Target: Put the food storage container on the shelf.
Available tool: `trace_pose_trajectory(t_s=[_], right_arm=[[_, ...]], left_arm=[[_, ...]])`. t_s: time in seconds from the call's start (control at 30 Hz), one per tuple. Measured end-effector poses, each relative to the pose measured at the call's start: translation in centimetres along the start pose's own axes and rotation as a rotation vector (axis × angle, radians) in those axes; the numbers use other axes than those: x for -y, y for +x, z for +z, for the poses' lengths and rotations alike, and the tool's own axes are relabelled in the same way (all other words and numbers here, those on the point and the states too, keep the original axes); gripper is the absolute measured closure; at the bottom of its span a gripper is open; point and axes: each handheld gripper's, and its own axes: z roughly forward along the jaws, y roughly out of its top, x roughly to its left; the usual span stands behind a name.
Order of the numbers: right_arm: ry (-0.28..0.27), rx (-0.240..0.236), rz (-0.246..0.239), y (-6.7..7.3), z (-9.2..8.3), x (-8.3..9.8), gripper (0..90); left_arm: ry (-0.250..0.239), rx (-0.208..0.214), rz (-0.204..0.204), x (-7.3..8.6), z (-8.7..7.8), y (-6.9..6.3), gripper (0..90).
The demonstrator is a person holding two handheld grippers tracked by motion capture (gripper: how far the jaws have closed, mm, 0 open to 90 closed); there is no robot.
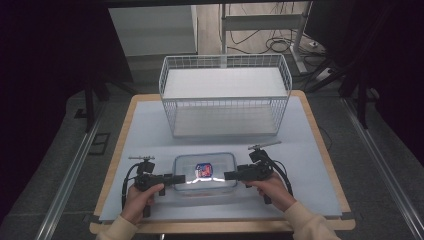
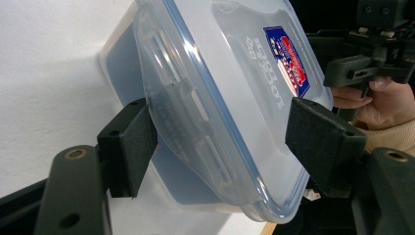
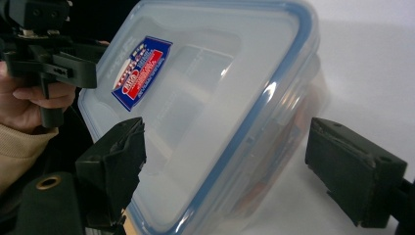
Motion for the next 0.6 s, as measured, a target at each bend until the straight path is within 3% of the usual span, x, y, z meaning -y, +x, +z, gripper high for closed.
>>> trace_pose_trajectory(t_s=[0.17,0.3,0.4,0.6], right_arm=[[0.012,-0.028,0.031,-0.1,0.5,0.0,18.2],[0.008,-0.053,0.07,-0.6,0.1,0.0,25.2],[-0.001,-0.058,0.063,-0.7,-0.3,0.1,31.6],[-0.013,-0.091,0.11,-1.2,-0.6,0.2,37.4]], left_arm=[[0.001,-0.001,0.001,0.0,0.0,0.0,27.6],[0.001,-0.003,0.001,0.0,0.0,0.0,27.5],[-0.001,-0.004,0.003,0.0,0.0,-0.1,27.4],[-0.007,-0.007,0.002,0.1,-0.1,-0.2,28.3]])
